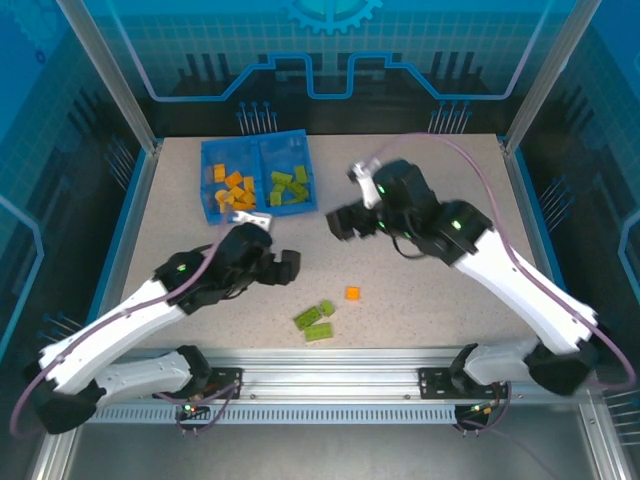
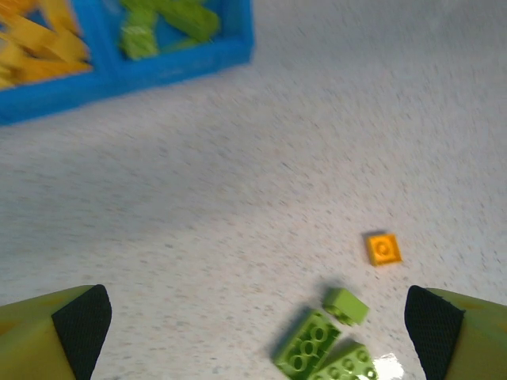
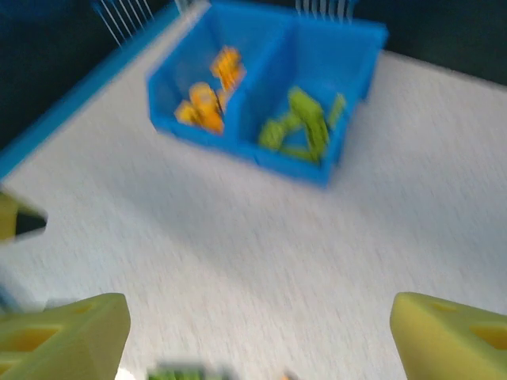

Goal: Sort the legos into containers by color

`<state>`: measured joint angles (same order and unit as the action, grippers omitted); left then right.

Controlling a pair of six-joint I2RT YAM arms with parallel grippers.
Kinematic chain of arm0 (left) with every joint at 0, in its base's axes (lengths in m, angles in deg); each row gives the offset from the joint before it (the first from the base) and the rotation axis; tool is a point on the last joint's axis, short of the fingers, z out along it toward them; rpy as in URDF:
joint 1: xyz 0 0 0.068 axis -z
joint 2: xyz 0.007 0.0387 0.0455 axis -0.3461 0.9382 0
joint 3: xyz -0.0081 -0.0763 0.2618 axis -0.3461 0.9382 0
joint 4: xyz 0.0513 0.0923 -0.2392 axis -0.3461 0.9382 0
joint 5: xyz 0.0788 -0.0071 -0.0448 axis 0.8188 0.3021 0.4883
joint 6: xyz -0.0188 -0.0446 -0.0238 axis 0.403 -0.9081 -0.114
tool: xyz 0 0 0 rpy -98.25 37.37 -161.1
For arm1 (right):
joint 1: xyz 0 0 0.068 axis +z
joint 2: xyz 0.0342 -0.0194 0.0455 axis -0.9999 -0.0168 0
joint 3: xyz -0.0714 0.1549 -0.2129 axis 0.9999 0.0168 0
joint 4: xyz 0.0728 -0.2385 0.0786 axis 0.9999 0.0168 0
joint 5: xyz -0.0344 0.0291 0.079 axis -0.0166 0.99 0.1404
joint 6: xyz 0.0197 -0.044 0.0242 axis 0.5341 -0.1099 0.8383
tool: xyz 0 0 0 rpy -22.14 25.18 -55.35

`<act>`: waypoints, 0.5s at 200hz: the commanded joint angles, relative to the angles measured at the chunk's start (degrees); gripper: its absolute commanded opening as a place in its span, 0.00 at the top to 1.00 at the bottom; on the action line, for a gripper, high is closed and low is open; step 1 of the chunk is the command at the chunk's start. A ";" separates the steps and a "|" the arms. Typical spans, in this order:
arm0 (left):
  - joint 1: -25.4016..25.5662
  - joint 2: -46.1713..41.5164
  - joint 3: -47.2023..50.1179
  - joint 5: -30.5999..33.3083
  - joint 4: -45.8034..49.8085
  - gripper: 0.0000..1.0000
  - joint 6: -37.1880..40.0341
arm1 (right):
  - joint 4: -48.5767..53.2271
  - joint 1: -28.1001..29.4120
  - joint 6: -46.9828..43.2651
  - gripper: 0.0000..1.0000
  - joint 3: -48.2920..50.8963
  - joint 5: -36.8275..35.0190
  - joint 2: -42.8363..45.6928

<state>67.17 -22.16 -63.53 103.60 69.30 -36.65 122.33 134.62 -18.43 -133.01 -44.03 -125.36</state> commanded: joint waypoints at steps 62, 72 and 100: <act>5.01 33.95 -11.19 -14.24 -6.54 0.03 -15.63 | 17.52 -9.31 21.85 0.02 26.22 8.08 32.48; 6.88 37.15 -12.36 -14.12 -7.63 0.06 -20.04 | 19.02 -9.46 22.42 0.02 26.75 8.74 32.91; 9.73 46.21 -17.81 -11.17 -5.24 0.10 -29.10 | 23.48 -9.55 24.84 0.00 27.93 4.52 34.73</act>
<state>74.51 17.66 -76.56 91.60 62.88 -53.15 140.38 125.85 1.86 -106.48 -38.94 -92.31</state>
